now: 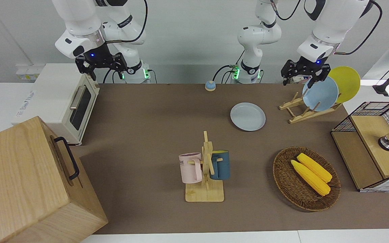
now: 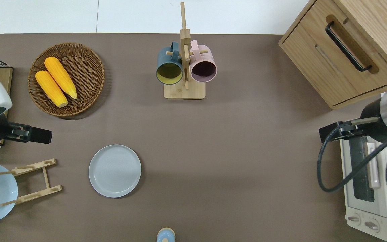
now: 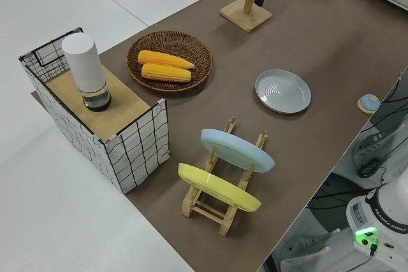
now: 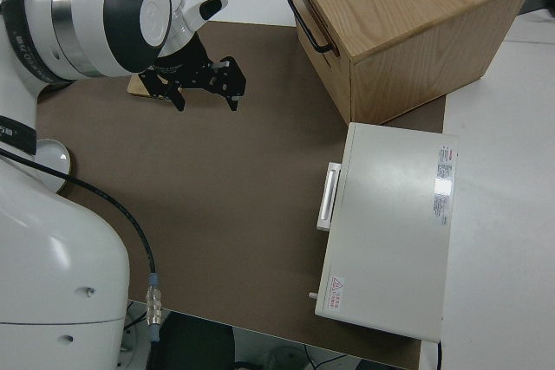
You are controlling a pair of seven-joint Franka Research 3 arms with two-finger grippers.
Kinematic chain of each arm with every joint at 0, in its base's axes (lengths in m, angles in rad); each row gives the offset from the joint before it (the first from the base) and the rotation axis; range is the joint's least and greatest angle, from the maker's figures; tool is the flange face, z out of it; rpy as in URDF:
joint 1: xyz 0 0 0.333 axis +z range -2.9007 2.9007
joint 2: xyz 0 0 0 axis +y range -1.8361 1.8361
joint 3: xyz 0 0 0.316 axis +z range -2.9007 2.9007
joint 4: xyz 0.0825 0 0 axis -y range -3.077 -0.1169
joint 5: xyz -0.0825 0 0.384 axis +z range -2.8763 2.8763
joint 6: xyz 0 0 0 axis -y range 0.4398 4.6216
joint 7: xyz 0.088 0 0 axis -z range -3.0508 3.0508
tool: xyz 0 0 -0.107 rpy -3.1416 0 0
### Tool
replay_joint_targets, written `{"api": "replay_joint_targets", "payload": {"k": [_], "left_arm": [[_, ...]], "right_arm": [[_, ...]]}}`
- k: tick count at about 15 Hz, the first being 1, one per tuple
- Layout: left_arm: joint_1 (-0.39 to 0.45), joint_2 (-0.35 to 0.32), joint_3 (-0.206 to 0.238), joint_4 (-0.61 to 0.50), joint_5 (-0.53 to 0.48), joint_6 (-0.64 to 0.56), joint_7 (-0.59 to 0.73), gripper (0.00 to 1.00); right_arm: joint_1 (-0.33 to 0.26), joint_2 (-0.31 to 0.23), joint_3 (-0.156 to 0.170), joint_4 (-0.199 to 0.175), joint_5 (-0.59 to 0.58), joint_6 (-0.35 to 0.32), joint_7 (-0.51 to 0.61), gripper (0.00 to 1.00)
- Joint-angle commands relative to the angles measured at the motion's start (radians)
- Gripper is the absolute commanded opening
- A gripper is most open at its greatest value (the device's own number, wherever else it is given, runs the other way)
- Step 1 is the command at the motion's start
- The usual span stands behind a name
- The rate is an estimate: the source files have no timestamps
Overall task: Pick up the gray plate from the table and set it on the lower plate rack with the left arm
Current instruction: 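Move the left gripper toward the gray plate on the table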
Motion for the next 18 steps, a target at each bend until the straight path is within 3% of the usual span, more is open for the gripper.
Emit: {"api": "replay_joint_targets", "payload": {"k": [1,8,15,18], "left_arm": [[0.0,0.013,0.001,0.015,0.009,-0.029,-0.009,0.99],[-0.001,0.001,0.001,-0.025,0.009,-0.051,-0.041,0.99],[0.005,-0.105,0.003,-0.195,-0.005,0.01,-0.044,0.99],[0.006,-0.188,0.009,-0.331,-0.011,0.101,-0.044,0.99]], "right_arm": [[-0.024,-0.002,0.021,0.007,-0.006,-0.011,0.012,0.983],[-0.024,-0.002,0.022,0.007,-0.006,-0.011,0.012,0.983],[-0.024,-0.002,0.022,0.007,-0.006,-0.011,0.012,0.983],[-0.024,-0.002,0.021,0.007,-0.006,-0.011,0.012,0.983]]}}
